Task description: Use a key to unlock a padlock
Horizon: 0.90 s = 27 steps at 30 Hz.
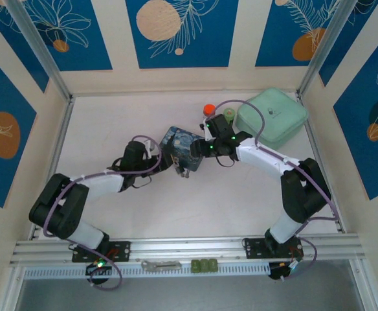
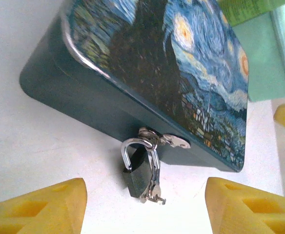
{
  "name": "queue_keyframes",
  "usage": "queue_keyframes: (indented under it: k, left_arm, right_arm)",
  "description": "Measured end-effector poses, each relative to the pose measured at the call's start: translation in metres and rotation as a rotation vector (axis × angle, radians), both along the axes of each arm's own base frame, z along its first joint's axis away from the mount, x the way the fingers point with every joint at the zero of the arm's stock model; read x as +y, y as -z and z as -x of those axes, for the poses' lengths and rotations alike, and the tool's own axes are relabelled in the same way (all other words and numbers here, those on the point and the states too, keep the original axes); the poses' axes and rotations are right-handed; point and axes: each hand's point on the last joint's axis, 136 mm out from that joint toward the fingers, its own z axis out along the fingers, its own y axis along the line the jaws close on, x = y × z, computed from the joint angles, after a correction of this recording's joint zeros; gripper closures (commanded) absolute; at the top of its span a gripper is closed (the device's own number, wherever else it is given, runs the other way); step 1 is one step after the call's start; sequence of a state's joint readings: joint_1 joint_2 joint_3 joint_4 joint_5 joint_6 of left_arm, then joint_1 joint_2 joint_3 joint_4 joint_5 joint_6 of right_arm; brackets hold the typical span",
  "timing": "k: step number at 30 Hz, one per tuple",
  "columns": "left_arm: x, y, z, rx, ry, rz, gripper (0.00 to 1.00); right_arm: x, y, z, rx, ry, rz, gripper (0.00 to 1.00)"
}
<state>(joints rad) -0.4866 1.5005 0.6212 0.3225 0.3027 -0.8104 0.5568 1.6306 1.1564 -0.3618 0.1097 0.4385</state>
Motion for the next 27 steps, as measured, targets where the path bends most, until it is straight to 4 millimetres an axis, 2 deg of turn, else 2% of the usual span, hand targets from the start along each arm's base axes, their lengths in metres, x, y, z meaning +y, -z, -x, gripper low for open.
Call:
queue_keyframes:
  k: [4, 9, 15, 23, 27]
  left_arm:
    - [-0.021, 0.005, 0.016, 0.009, 0.030, -0.079, 0.28]
    - [-0.045, 0.014, 0.025, 0.018, 0.049, -0.182, 0.26]
    - [-0.039, 0.037, 0.018, 0.071, -0.009, -0.305, 0.28]
    - [-0.047, 0.036, -0.003, 0.069, -0.032, -0.383, 0.38]
    - [-0.045, 0.044, -0.005, 0.081, -0.021, -0.445, 0.47]
  right_arm:
    - [-0.015, 0.004, -0.005, 0.010, 0.081, -0.008, 0.40]
    - [-0.032, 0.006, -0.005, 0.020, 0.148, -0.038, 0.41]
    - [-0.038, 0.005, 0.003, 0.018, 0.166, -0.057, 0.41]
    - [-0.040, 0.000, 0.005, 0.004, 0.169, -0.085, 0.41]
    - [-0.039, -0.003, 0.004, -0.009, 0.167, -0.103, 0.41]
